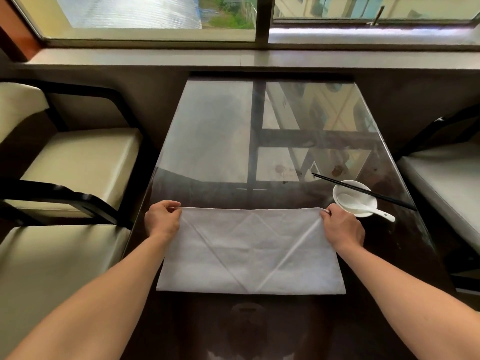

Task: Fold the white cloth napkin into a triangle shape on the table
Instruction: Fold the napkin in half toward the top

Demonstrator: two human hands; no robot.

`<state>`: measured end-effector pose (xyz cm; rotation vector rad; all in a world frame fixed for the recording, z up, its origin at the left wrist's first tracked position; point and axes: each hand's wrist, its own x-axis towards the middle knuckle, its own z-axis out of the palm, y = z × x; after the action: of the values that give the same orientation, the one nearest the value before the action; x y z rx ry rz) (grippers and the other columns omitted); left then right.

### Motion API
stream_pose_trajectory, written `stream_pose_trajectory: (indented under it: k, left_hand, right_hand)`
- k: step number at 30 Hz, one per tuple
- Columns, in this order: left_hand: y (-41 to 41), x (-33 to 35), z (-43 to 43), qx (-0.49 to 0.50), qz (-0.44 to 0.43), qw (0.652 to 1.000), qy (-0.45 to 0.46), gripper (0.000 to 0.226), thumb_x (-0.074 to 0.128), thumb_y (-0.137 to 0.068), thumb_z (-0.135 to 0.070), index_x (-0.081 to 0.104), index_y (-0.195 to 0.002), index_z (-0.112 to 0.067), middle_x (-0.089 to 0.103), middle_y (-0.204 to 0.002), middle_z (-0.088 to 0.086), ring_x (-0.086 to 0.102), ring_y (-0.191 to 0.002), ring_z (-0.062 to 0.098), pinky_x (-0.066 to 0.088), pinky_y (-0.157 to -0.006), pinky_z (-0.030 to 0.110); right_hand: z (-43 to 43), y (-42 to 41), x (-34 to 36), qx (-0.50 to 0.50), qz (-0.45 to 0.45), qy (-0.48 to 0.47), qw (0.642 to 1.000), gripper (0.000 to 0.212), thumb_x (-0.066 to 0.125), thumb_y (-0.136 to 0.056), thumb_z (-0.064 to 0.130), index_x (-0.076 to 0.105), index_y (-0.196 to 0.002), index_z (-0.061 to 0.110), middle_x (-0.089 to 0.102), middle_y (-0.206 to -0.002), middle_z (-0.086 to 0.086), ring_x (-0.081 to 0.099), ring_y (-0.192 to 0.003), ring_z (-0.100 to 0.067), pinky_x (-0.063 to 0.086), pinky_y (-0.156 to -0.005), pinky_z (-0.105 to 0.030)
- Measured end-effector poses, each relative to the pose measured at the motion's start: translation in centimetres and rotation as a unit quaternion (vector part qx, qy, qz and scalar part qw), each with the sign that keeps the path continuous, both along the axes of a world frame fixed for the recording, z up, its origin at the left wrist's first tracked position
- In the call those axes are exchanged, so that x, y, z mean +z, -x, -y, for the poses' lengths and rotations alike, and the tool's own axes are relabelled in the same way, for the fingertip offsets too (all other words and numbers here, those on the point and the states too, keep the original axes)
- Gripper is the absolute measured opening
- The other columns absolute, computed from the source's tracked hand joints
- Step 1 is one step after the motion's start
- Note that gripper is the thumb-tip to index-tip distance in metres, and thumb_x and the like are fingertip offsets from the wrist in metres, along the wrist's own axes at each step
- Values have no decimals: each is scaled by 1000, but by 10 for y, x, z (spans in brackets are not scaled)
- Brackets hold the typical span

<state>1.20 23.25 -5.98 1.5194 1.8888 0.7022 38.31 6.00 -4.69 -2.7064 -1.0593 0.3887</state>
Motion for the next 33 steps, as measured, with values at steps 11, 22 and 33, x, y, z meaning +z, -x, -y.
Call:
stream_pose_trajectory:
  k: [11,22,33]
  left_hand:
    - [14,-8,28,-67,-84,994,20,38,66,-89,-20,63,-127,-16,67,-106,5,62,-94,21,48,-81,33]
    - [45,0,113,-122,-203,969,65,50,66,-88,-33,54,-134,-16,57,-119,10,57,-107,29,52,-79,42]
    - [60,-3,149,-55,-207,972,99,36,63,-91,-27,59,-123,-11,61,-111,14,60,-96,31,48,-79,40]
  right_hand:
    - [22,12,-1,31,-23,-61,997,29,63,-94,29,60,-117,13,63,-108,-9,60,-95,-34,42,-72,-37]
    - [111,38,-6,-47,-75,18,996,42,62,-93,40,60,-128,18,63,-112,-3,62,-100,-26,49,-76,-37]
    - [127,51,4,-172,-188,-41,966,16,74,-86,33,62,-90,23,70,-74,0,72,-64,-18,61,-76,-47]
